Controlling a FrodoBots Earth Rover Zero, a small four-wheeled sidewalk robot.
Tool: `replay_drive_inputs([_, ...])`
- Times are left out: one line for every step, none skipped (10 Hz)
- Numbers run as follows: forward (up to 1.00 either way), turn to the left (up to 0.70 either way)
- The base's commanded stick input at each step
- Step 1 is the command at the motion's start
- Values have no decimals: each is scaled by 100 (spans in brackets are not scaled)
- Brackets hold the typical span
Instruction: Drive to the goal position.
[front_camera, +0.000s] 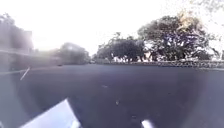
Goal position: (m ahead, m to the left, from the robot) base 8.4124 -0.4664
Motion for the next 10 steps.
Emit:
replay_drive_inputs([85, 0])
replay_drive_inputs([85, 0])
replay_drive_inputs([85, 0])
replay_drive_inputs([85, 0])
replay_drive_inputs([85, 0])
replay_drive_inputs([85, 0])
replay_drive_inputs([85, 0])
replay_drive_inputs([85, 0])
replay_drive_inputs([85, 0])
replay_drive_inputs([85, 0])
